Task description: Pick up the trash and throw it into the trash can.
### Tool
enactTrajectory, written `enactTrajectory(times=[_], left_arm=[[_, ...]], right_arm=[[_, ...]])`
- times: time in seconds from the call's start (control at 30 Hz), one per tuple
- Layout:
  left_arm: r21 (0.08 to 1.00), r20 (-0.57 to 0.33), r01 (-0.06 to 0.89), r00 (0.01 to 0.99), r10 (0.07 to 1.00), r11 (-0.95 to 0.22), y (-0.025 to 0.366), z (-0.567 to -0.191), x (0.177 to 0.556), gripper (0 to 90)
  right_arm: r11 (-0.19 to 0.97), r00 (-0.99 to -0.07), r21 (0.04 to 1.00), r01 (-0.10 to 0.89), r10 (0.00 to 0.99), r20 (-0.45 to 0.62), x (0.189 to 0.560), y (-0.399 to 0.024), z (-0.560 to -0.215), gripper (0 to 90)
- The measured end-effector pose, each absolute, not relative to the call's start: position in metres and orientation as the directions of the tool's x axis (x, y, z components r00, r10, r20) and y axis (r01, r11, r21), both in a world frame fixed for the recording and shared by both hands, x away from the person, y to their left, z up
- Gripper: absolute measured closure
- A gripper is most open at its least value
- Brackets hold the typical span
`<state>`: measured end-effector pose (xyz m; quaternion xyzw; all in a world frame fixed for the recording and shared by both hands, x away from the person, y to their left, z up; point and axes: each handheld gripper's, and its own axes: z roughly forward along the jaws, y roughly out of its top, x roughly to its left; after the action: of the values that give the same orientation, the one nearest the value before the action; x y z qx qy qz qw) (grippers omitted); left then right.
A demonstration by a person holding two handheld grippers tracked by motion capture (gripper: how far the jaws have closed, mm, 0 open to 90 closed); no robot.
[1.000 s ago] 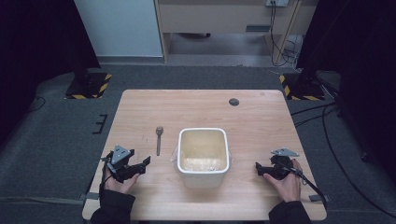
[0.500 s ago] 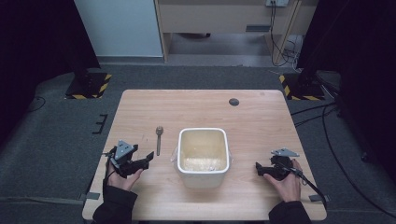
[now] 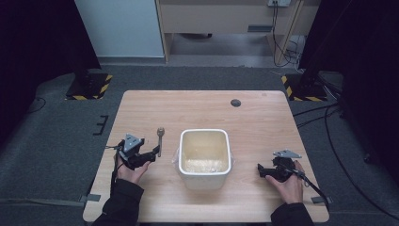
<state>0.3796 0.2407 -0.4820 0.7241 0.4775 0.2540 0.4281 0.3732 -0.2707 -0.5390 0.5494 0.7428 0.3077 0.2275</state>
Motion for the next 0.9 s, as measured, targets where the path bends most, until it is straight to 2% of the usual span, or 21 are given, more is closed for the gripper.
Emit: enactTrajectory(times=[0.57,0.9], left_arm=[[0.861,-0.004,0.468,0.402,0.916,-0.202,0.227,-0.497,0.409,29.6],[0.821,-0.003,0.534,0.359,0.933,-0.203,0.228,-0.523,0.43,32.7]], right_arm=[[0.207,-0.293,0.708,0.676,0.956,0.0,0.373,-0.271,-0.539,1.0],[0.206,-0.293,0.707,0.676,0.956,0.001,0.373,-0.271,-0.539,1.0]])
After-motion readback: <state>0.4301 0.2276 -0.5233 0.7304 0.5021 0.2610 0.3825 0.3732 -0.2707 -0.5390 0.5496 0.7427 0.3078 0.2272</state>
